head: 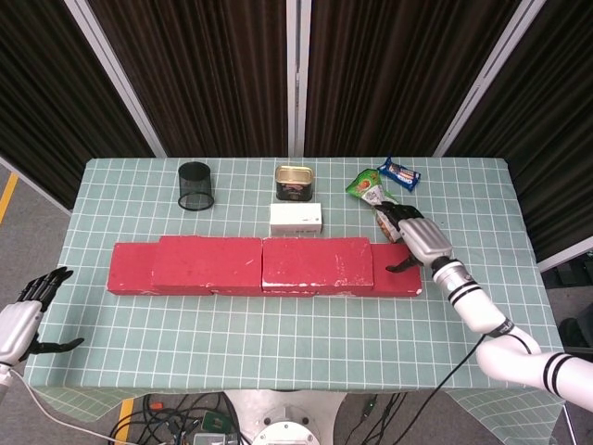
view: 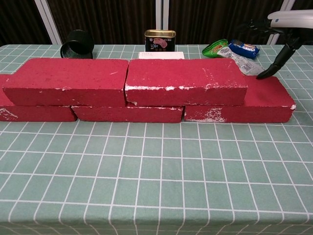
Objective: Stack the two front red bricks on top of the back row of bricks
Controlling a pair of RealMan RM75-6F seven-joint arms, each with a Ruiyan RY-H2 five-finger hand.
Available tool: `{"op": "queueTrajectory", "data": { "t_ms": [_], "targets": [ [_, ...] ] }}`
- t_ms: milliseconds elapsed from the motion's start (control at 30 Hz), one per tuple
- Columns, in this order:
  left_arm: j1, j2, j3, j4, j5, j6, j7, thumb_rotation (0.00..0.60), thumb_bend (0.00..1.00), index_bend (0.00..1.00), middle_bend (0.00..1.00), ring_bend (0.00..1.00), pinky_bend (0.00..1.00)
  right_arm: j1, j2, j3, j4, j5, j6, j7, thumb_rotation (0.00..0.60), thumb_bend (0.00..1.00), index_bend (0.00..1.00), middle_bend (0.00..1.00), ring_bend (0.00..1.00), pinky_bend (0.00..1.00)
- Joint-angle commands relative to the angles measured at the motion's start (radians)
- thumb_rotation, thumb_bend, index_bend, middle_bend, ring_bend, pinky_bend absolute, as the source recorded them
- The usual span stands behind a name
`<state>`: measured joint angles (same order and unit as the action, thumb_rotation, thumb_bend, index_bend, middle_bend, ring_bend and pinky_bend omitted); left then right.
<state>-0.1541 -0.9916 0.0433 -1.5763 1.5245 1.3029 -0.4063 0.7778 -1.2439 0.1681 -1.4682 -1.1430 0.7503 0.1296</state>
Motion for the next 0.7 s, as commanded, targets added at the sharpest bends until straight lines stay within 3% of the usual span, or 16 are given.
{"op": "queueTrajectory", "data": {
  "t_ms": [33,700],
  "targets": [
    [0.000,-0.001,0.000,0.001,0.000,0.000,-0.002,0.600,0.01,0.05,0.00,0.00,0.00,0.003,-0.011,0.001,0.005,0.001,-0.004,-0.003,0.600,0.00,0.00,0.00,0.00,0.00],
    [-0.002,0.006,0.007,0.007,0.001,-0.017,-0.022,0.600,0.01,0.05,0.00,0.00,0.00,0.031,-0.045,0.024,-0.006,0.042,-0.040,-0.042,0.600,0.00,0.00,0.00,0.00,0.00]
  ]
}}
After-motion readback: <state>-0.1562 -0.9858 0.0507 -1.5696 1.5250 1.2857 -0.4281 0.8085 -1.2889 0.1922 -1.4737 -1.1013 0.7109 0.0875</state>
